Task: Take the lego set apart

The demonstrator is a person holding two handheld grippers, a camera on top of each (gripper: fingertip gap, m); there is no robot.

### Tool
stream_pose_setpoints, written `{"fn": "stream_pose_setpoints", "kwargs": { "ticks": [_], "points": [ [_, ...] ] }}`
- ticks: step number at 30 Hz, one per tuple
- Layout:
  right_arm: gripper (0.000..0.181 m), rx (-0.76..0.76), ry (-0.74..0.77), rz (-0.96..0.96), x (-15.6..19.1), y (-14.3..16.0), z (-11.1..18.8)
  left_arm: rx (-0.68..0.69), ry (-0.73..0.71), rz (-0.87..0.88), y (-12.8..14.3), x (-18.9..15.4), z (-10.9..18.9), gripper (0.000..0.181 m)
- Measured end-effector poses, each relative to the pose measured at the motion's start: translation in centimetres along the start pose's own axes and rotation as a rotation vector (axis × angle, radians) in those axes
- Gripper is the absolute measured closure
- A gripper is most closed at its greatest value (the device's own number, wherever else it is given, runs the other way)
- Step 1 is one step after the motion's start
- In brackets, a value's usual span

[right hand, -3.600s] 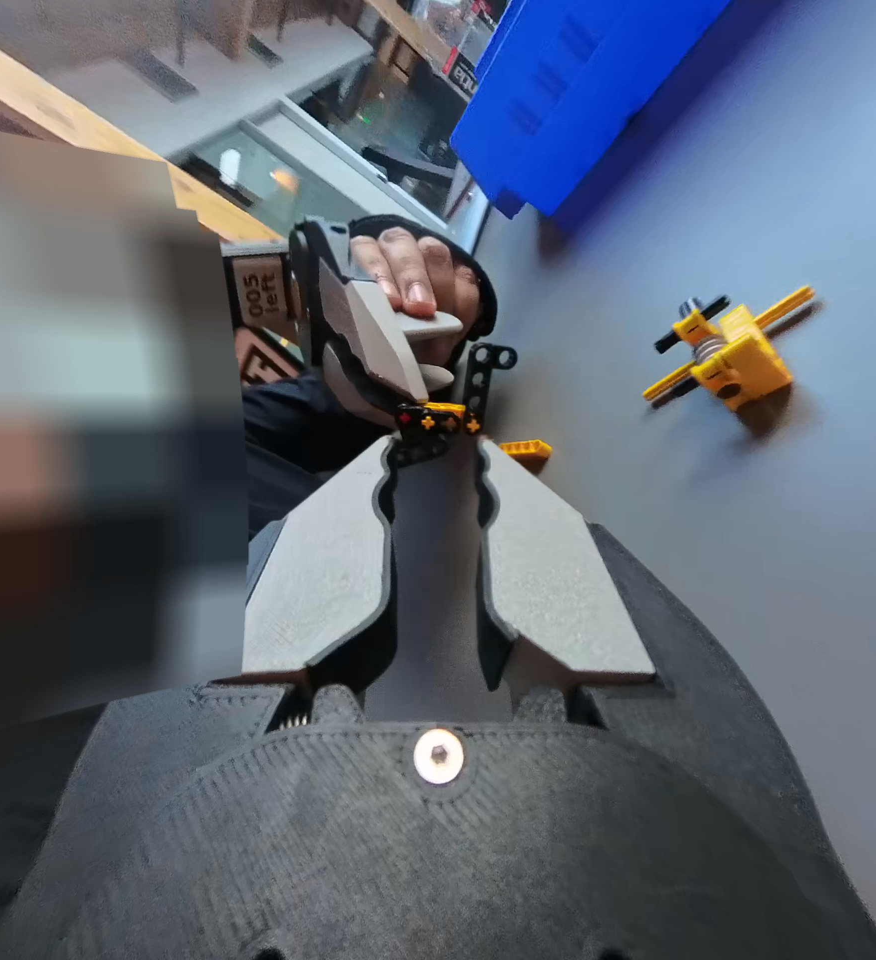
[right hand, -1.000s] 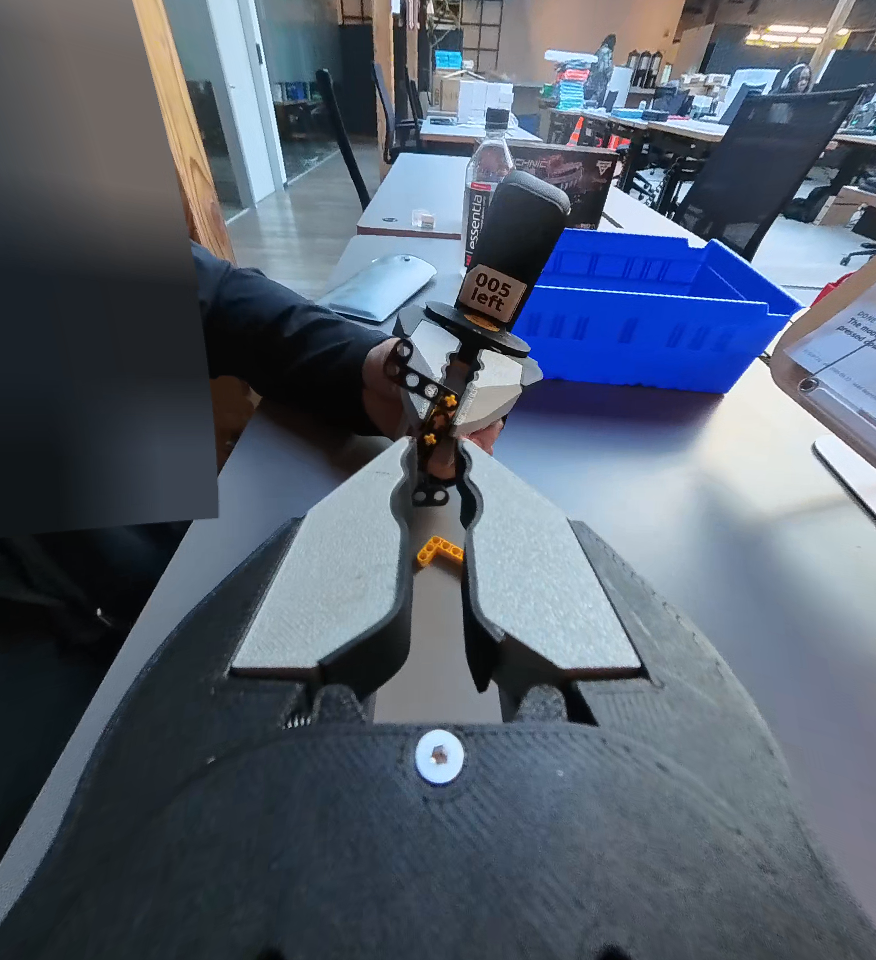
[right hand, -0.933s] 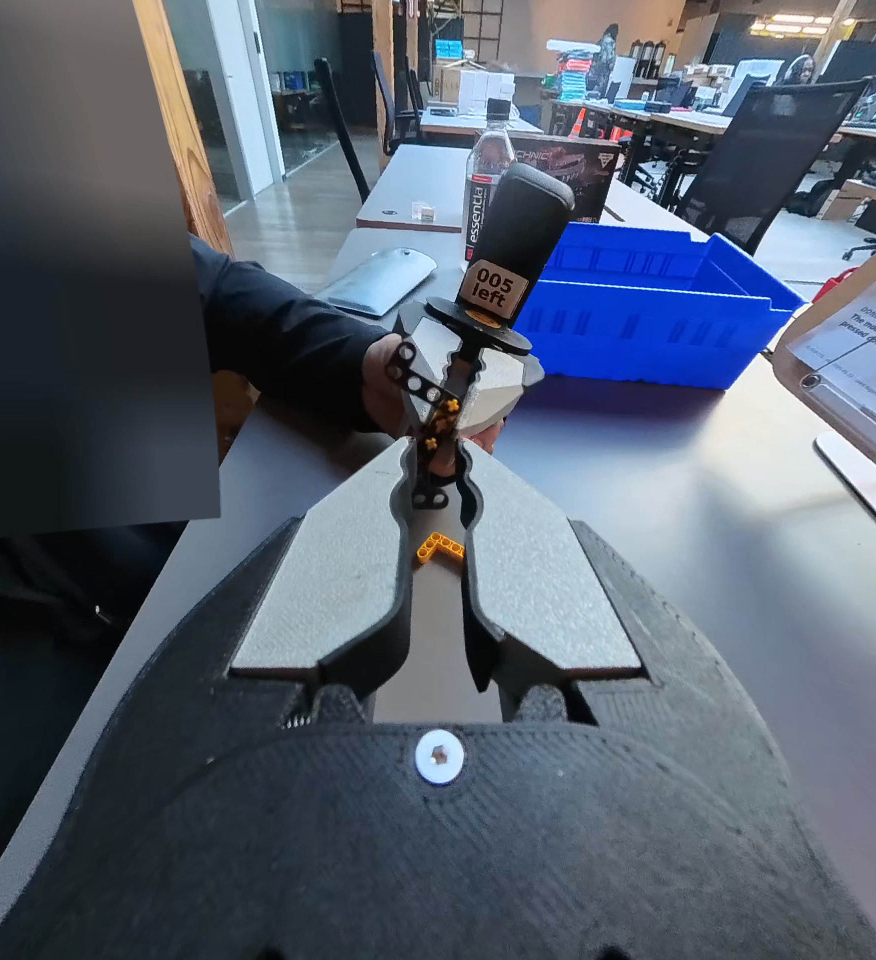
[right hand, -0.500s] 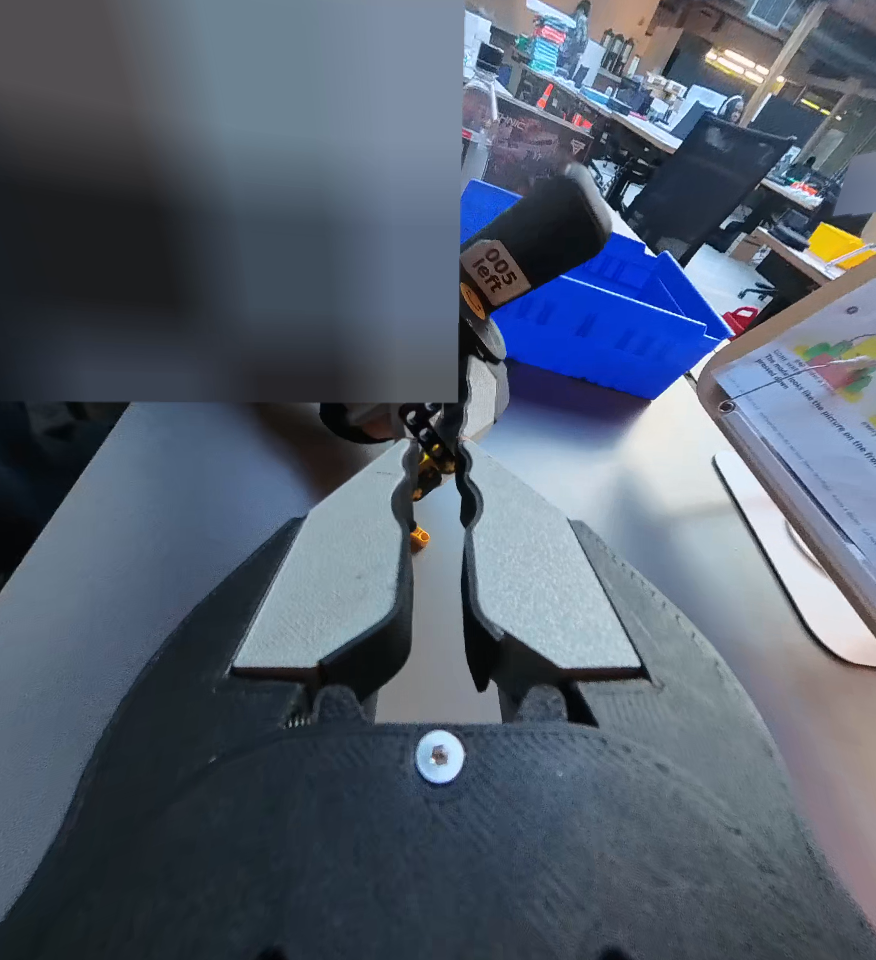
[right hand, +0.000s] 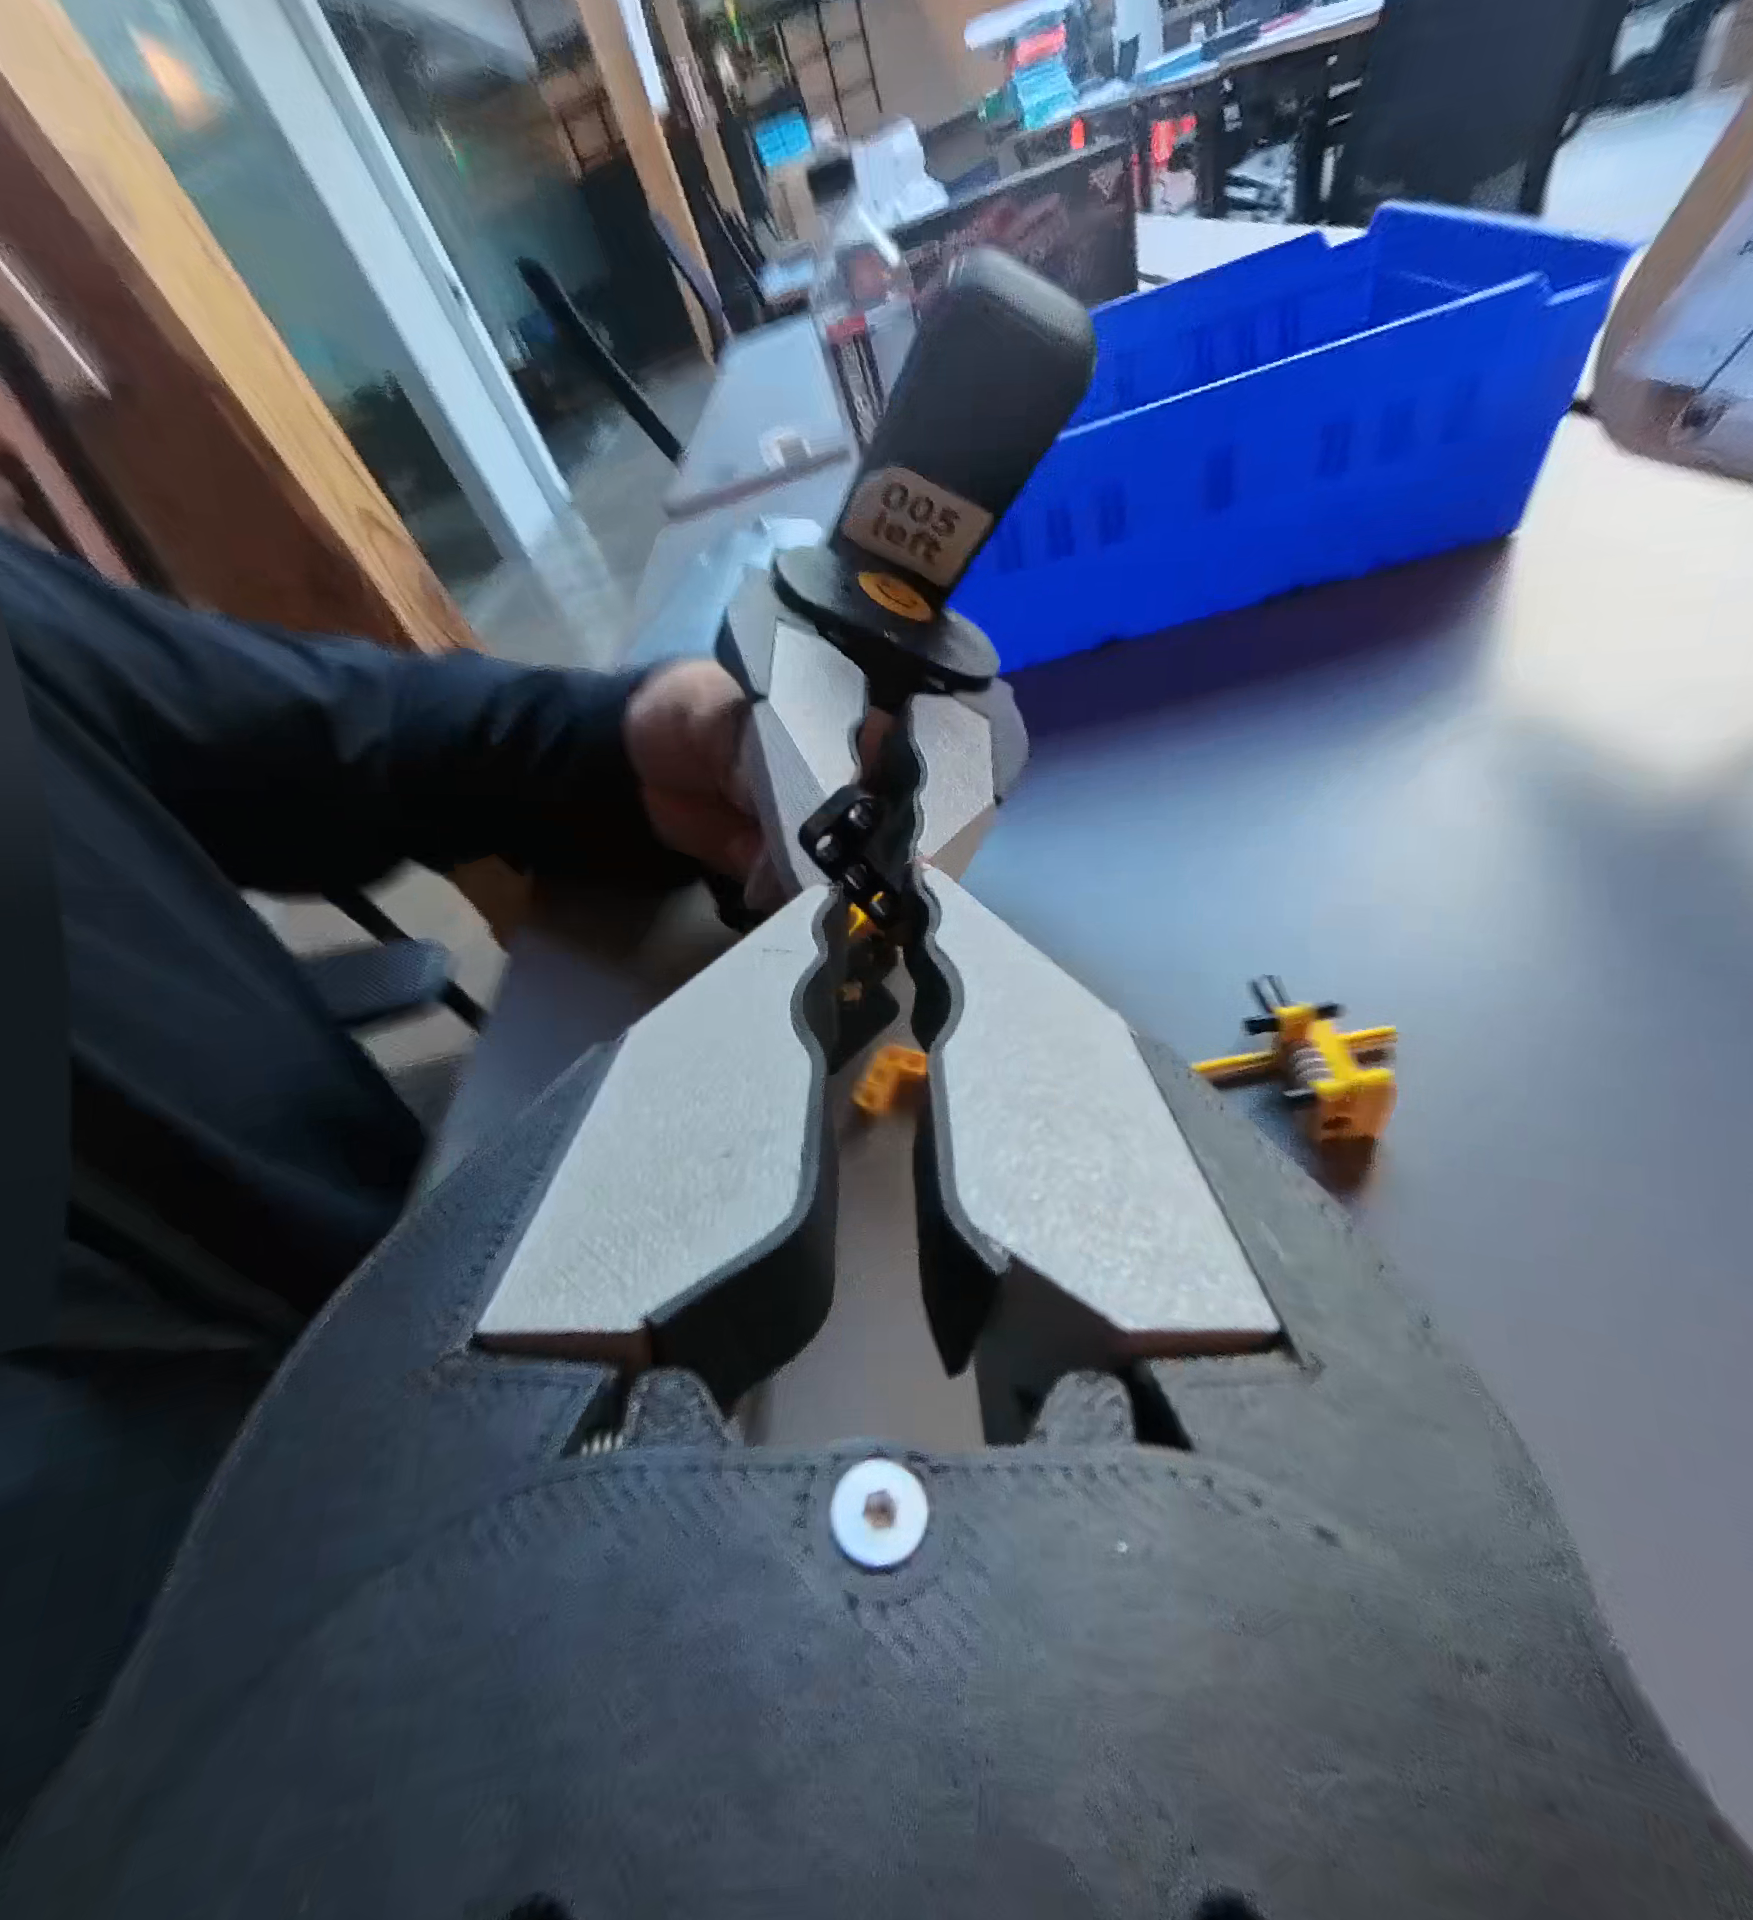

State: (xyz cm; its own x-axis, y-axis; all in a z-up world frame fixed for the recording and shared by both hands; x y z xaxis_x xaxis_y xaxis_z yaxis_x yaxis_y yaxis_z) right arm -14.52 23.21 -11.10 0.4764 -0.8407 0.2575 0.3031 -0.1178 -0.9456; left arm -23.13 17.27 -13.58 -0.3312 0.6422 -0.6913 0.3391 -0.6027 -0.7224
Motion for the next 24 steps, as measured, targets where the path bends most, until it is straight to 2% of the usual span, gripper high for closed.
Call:
{"fn": "stream_pose_setpoints", "kwargs": {
  "ticks": [1, 4, 5, 7, 8, 10, 11, 13, 15, 18, 20, 22, 24],
  "points": [
    [0.175, 0.075, 0.073, 0.156, 0.3, 0.2, 0.0, 0.022, -0.035, -0.022, 0.2, 0.2, 0.0, 0.173],
    [0.177, 0.388, 0.422, 0.958, 2.9, 0.7, -0.8, 0.06, -0.054, -0.001, 0.7, 0.9, 0.0, 0.176],
    [0.177, 0.466, 0.503, 1.141, 3.5, 1.1, -1.0, 0.08, -0.052, -0.011, 0.7, 0.9, 0.1, 0.176],
    [0.177, 0.483, 0.566, 1.276, 3.7, 1.7, -1.1, 0.122, -0.127, -0.107, 0.7, 0.7, 0.0, 0.176],
    [0.176, 0.473, 0.596, 1.283, 3.3, 1.7, -0.6, 0.136, -0.167, -0.154, 0.6, 0.5, 0.0, 0.176],
    [0.176, 0.557, 0.801, 1.264, 0.6, 1.3, 2.0, 0.109, -0.263, -0.229, -0.1, 0.6, 0.9, 0.175],
    [0.177, 0.553, 0.799, 1.218, -0.5, 1.7, 3.0, 0.049, -0.294, -0.247, -1.0, 0.5, 1.9, 0.176],
    [0.176, 0.536, 0.696, 1.039, -1.7, 2.5, 3.2, -0.038, -0.313, -0.311, -2.5, 0.0, 3.1, 0.176],
    [0.176, 0.481, 0.594, 0.864, -2.5, 2.8, 2.5, 0.093, -0.344, -0.372, -1.5, 0.4, 2.1, 0.176],
    [0.176, 0.557, 0.7, 0.693, -5.5, 3.2, 4.2, 0.111, -0.323, -0.387, -0.5, 0.6, 0.5, 0.176],
    [0.176, 0.521, 0.868, 0.737, -6.1, 1.4, 7.4, 0.157, -0.346, -0.416, 0.0, 0.9, 0.3, 0.176],
    [0.176, 0.488, 1.182, 0.75, -6.2, -1.9, 13.6, 0.166, -0.325, -0.429, 0.3, 0.7, 0.0, 0.175],
    [0.177, 0.413, 1.38, 0.632, -5.3, -4.2, 20.7, 0.174, -0.307, -0.427, 0.6, 0.5, -0.4, 0.175]
  ]
}}
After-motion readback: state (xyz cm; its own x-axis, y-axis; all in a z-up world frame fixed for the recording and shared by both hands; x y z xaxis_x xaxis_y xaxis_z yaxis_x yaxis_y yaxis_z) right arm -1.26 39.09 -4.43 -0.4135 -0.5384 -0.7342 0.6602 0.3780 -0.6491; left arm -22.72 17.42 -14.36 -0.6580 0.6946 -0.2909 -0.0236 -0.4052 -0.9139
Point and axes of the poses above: each gripper's, where its closed fingertips meet, z back along the fingers, y out of its underside, x = y × z across the jaws, the point moved 6 cm from there along z, back along the fingers, and after that the axes turned 1 degree about z, right-handed, at the moved point
